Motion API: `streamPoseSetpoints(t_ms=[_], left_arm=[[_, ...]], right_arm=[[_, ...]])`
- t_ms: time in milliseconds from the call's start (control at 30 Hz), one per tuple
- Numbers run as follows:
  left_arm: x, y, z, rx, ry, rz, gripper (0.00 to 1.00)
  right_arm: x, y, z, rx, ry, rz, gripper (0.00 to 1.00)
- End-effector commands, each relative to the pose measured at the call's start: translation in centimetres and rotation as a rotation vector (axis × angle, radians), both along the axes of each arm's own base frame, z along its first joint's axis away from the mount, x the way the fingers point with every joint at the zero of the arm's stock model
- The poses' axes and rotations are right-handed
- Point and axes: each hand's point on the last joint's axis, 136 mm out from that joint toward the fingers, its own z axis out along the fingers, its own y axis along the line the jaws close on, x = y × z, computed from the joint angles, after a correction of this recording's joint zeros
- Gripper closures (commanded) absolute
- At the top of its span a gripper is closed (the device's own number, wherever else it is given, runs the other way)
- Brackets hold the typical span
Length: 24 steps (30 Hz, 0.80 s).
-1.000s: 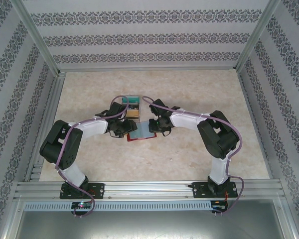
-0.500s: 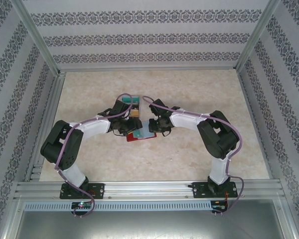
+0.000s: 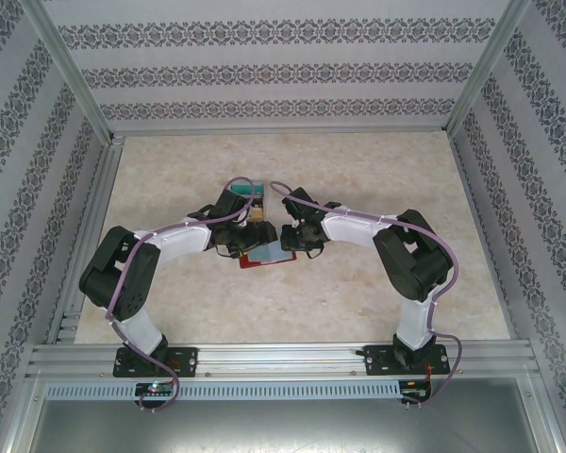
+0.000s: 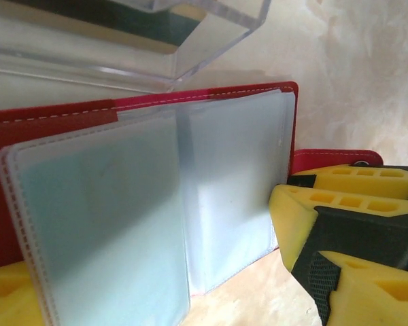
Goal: Take the credit cards out of the card holder
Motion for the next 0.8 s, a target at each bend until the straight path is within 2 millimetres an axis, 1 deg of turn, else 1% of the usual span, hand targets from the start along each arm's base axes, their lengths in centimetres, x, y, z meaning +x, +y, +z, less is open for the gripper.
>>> streamPoseSetpoints(t_ms=[0, 100, 333, 433, 600, 767], left_arm=[[0.2, -0.9, 0.3, -0.014, -0.019, -0.030, 0.15], [0.2, -0.4, 0.5, 0.016, -0.027, -0.024, 0.15], [-0.1, 2.7, 1.0, 0.174, -0.040, 0.025, 0.16], [-0.1, 3.3, 1.2, 0.198, -0.045, 0.043, 0.16], [0.1, 2.3, 0.9, 0.160, -0.036, 0.023, 0.18], [0.0, 1.6, 0.0, 0.125, -0.014, 0.008, 0.20]], right_arm=[[-1.1, 0.0, -1.6, -0.013, 0.040, 0.001, 0.70], [-1.1, 0.0, -1.6, -0.014, 0.041, 0.001, 0.70], [-1.2, 0.2, -1.8, -0.014, 0.045, 0.007, 0.70], [-1.2, 0.2, -1.9, -0.015, 0.045, 0.009, 0.70], [-1.2, 0.3, -2.1, -0.016, 0.050, 0.014, 0.70], [-1.3, 0.4, -2.3, -0.017, 0.058, 0.018, 0.70]])
